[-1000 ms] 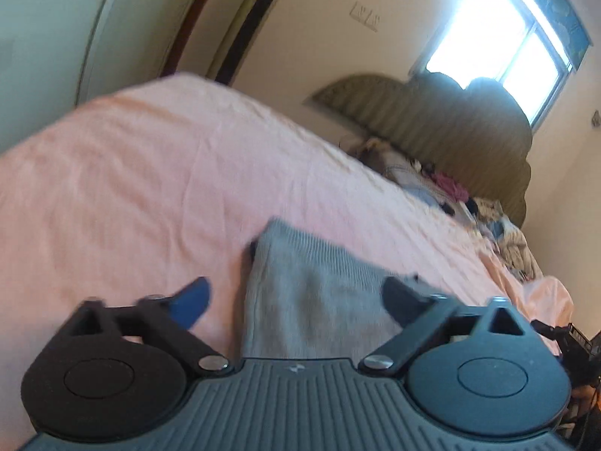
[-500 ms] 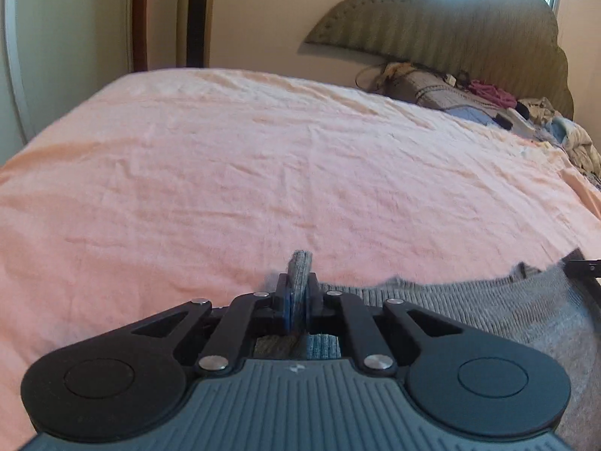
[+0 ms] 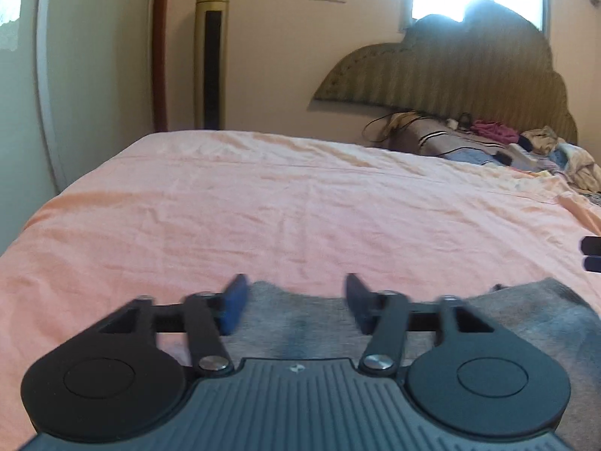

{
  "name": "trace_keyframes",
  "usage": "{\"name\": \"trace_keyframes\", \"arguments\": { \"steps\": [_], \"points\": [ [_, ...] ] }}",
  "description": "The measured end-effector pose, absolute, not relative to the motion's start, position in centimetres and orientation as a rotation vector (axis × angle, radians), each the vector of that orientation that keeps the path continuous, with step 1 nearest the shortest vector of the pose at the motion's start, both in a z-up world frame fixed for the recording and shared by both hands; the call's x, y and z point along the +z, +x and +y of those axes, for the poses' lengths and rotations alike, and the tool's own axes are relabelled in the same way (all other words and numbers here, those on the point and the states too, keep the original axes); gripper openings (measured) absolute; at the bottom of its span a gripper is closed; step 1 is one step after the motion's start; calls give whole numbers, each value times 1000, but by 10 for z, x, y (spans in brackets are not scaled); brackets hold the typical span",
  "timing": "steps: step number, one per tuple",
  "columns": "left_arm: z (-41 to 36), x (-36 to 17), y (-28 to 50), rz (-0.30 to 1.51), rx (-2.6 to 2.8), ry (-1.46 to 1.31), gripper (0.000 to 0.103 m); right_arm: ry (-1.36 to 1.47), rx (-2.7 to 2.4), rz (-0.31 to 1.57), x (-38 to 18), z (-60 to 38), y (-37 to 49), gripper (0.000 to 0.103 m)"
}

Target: Fold small clothes

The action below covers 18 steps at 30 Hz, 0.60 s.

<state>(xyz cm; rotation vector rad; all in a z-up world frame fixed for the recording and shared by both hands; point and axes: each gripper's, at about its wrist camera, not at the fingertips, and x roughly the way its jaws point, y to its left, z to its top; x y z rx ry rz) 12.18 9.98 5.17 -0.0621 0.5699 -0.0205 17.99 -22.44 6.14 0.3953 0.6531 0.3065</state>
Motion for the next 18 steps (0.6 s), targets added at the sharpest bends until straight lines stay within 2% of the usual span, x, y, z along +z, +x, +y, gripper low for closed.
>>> {"name": "trace_keyframes", "arguments": {
  "steps": [1, 2, 6, 8, 13, 15, 16, 18],
  "points": [
    [85, 49, 122, 560, -36, -35, 93, 352, 311, 668, 60, -209, 181, 83],
    [67, 44, 124, 565, -58, 16, 92, 281, 304, 686, 57, -191, 183, 89],
    [44, 4, 154, 753, -46, 139, 94, 57, 226, 793, 16, -159, 199, 90],
    [67, -1, 155, 737, -84, 44, 97, 93, 247, 744, 10, -175, 197, 93],
    [66, -4, 158, 743, -60, 76, 102, 123, 248, 747, 8, -184, 200, 99],
    [64, 1, 151, 749, -14, 84, 102, 79, 203, 755, 12, -176, 193, 97],
    [64, 5, 143, 753, 7, 83, 100, 76, 174, 756, 18, -174, 185, 93],
    [68, 16, 118, 740, -31, 28, 100, 122, 217, 718, 31, -175, 159, 93]
  ]
}}
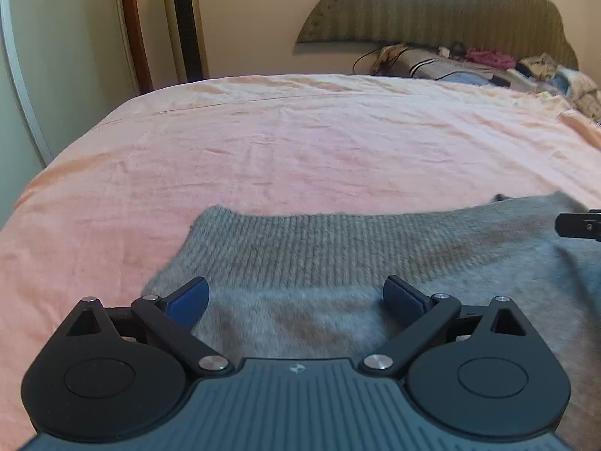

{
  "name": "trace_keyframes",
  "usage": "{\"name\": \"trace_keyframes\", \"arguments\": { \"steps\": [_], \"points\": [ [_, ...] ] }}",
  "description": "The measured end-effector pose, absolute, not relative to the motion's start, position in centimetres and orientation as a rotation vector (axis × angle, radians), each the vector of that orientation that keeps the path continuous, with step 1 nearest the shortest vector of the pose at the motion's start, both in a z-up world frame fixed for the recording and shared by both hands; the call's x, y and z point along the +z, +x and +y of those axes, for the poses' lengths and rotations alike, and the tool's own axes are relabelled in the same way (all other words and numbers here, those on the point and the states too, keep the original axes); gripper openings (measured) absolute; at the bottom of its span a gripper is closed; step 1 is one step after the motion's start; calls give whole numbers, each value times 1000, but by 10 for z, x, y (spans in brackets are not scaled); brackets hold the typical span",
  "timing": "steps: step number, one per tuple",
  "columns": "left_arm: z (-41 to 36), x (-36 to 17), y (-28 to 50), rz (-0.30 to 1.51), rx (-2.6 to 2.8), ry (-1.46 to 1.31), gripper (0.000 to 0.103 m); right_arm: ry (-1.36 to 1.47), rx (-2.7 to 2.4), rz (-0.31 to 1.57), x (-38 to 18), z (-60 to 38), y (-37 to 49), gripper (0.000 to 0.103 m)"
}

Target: Fold small clothes

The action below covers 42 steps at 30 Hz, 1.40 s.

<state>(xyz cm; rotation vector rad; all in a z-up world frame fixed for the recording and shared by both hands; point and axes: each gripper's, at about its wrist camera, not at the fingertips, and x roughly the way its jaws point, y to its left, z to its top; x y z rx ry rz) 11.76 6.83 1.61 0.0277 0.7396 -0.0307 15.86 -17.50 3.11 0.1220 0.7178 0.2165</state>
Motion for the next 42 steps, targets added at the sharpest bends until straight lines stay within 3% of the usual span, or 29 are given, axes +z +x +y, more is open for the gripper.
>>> {"name": "trace_keyframes", "arguments": {
  "steps": [2, 5, 14, 17, 21, 30, 33, 39, 40, 42],
  "points": [
    [70, 15, 101, 742, -76, -8, 100, 128, 278, 698, 33, -171, 138, 103],
    [75, -3, 92, 708, -80, 14, 103, -74, 279, 700, 8, -157, 122, 103],
    [81, 15, 71, 743, -66, -21, 103, -43, 270, 682, 33, -154, 92, 103],
    [80, -3, 63, 696, -61, 9, 103, -97, 289, 685, 9, -151, 87, 103],
    [86, 16, 46, 728, -21, -16, 103, -48, 224, 740, 33, -161, 80, 103],
    [157, 12, -99, 679, 86, -498, 103, 307, 85, 791, 33, -251, -41, 103],
    [170, 5, -111, 689, 32, -667, 103, 425, 100, 784, 28, -259, -67, 103],
    [180, -9, -78, 694, -43, -1005, 103, 514, 200, 781, 23, -232, -30, 103],
    [182, -11, -75, 683, -23, -1053, 103, 535, 204, 774, 21, -232, -24, 102],
    [184, -12, -69, 679, 20, -1112, 99, 580, 214, 776, 21, -234, -12, 78]
  ]
}}
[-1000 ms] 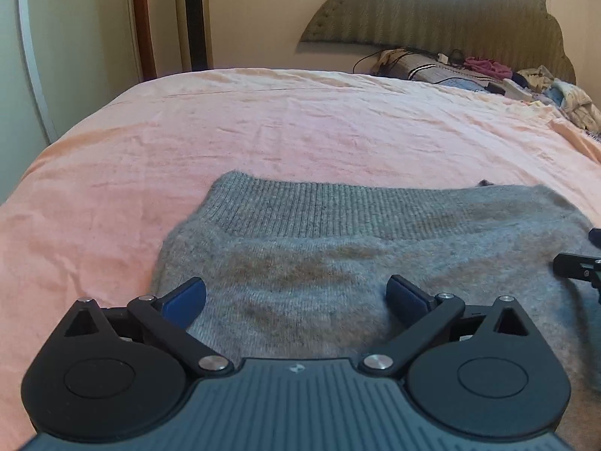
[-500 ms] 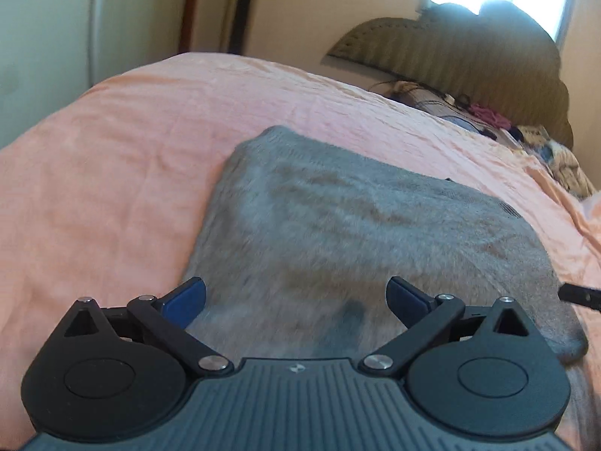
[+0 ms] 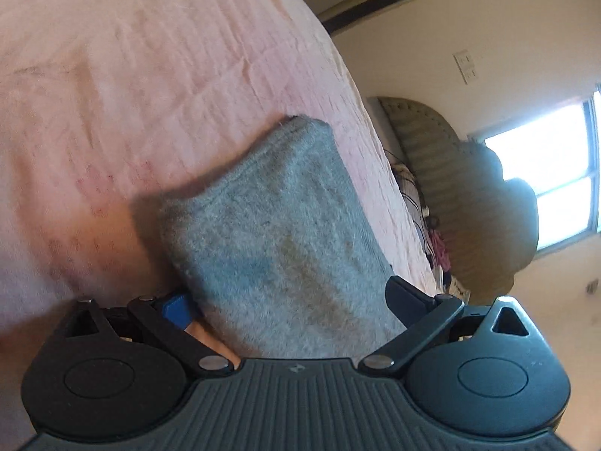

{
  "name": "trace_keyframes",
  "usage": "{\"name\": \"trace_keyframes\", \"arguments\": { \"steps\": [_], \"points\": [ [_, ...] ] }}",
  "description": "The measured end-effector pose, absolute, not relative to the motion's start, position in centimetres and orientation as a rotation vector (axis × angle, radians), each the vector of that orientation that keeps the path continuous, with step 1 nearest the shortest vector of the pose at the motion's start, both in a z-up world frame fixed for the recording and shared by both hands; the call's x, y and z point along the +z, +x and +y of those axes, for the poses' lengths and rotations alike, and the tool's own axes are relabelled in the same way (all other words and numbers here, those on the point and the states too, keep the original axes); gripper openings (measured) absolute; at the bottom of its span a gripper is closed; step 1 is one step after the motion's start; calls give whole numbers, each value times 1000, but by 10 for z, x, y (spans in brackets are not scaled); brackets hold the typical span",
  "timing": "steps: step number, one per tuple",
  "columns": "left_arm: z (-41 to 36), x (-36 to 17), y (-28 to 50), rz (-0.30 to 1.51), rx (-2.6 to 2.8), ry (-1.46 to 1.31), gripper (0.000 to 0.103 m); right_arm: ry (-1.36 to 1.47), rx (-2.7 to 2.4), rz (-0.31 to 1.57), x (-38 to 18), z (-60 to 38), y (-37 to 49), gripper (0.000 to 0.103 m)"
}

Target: Fold small clothes

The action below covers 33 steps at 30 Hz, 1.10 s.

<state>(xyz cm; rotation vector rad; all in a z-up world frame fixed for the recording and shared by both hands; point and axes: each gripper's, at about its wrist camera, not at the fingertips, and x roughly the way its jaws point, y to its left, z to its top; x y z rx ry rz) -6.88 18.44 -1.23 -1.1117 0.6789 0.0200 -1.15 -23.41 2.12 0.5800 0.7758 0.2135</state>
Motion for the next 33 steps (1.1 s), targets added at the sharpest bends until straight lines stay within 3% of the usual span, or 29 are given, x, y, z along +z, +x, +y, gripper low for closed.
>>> {"name": "trace_keyframes", "arguments": {
  "steps": [1, 2, 3, 4, 9, 12, 15, 17, 19, 20, 21, 22, 24, 27, 30, 31, 32, 33],
  "points": [
    [185, -11, -67, 688, 49, -1100, 76, 604, 232, 806, 19, -236, -6, 31],
    [184, -10, -64, 715, 73, -1062, 55, 617, 229, 825, 18, -238, -2, 18],
    [184, -14, -59, 767, 94, -1019, 13, 623, 241, 819, 18, -242, -2, 18],
    [187, -20, -57, 805, 105, -1008, 5, 623, 252, 810, 20, -244, -3, 17],
    [192, 5, -77, 717, 96, -922, 4, 606, 262, 748, 48, -267, -28, 14],
    [195, -10, -68, 797, 120, -853, 5, 561, 220, 819, 31, -281, -32, 14],
    [200, -14, -70, 796, 89, -874, 8, 564, 194, 850, 22, -277, -36, 28],
    [203, -9, -71, 802, 87, -892, 20, 548, 188, 789, 33, -274, -41, 82],
    [209, -8, -79, 768, 91, -930, 55, 493, 182, 701, 47, -268, -44, 99],
    [211, -6, -81, 750, 88, -948, 64, 471, 204, 689, 53, -263, -41, 97],
    [211, -3, -82, 739, 100, -952, 80, 462, 227, 687, 58, -259, -36, 97],
    [210, -1, -81, 734, 111, -955, 87, 462, 246, 685, 61, -254, -33, 97],
    [206, -3, -76, 746, 103, -986, 89, 464, 308, 678, 67, -243, -23, 97],
    [196, -4, -73, 704, 123, -1005, 101, 486, 375, 684, 67, -225, -11, 98],
    [191, -4, -65, 695, 146, -1022, 100, 502, 423, 712, 66, -207, -5, 98],
    [188, -3, -62, 696, 151, -1013, 93, 497, 434, 717, 66, -204, -4, 98],
    [185, -2, -59, 705, 158, -987, 81, 490, 444, 723, 66, -200, -4, 99],
    [183, -2, -53, 732, 155, -959, 43, 484, 452, 726, 68, -198, -5, 99]
  ]
}}
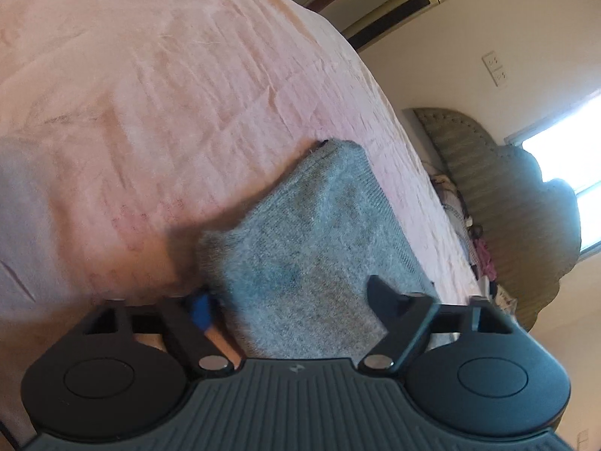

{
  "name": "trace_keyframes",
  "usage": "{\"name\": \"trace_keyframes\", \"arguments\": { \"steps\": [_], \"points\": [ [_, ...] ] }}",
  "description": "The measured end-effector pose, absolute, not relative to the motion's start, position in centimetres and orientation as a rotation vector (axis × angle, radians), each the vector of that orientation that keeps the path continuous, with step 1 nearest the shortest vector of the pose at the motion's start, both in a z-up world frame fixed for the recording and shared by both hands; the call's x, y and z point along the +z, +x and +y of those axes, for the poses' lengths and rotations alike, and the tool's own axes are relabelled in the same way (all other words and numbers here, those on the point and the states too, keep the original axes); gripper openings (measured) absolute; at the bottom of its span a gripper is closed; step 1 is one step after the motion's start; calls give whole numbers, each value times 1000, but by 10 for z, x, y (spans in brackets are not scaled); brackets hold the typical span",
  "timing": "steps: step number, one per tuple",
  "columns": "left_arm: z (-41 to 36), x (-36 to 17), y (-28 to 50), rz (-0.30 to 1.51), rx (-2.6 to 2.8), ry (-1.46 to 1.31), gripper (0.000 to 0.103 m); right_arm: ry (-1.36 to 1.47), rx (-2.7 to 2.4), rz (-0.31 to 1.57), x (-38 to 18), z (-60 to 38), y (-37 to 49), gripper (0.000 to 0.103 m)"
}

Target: Fold small clothes

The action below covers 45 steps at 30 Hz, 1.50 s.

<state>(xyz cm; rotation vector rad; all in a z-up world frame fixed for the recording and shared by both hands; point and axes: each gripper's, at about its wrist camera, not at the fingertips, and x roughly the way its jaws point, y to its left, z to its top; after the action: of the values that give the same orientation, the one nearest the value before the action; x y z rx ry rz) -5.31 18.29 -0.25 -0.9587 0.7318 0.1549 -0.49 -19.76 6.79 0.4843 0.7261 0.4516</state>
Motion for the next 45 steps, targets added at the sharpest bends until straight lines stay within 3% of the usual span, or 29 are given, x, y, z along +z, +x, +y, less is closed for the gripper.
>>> {"name": "trace_keyframes", "arguments": {
  "steps": [1, 3, 8, 13, 18, 20, 25, 36, 45],
  "points": [
    [179, -6, -44, 782, 157, -936, 14, 485, 456, 726, 69, -197, -5, 99],
    [177, -11, -37, 818, 191, -917, 6, 501, 462, 719, 71, -201, -5, 99],
    [136, 31, -25, 697, 203, -710, 5, 692, 515, 724, 70, -228, 8, 100],
    [13, 81, 0, 597, -143, -318, 5, 1042, 623, 723, 57, -270, 52, 102],
    [-90, 36, 3, 735, -428, 1, 5, 1143, 623, 784, 33, -290, 92, 103],
    [-99, 18, 5, 826, -461, 15, 5, 1124, 597, 837, 22, -288, 101, 103],
    [-96, 18, 7, 812, -469, 39, 5, 1056, 587, 904, 4, -278, 109, 102],
    [-107, 16, 7, 825, -450, 40, 5, 766, 616, 994, 21, -244, 175, 103],
    [-107, 16, 7, 826, -448, 35, 5, 659, 615, 993, 29, -234, 174, 99]
  ]
}}
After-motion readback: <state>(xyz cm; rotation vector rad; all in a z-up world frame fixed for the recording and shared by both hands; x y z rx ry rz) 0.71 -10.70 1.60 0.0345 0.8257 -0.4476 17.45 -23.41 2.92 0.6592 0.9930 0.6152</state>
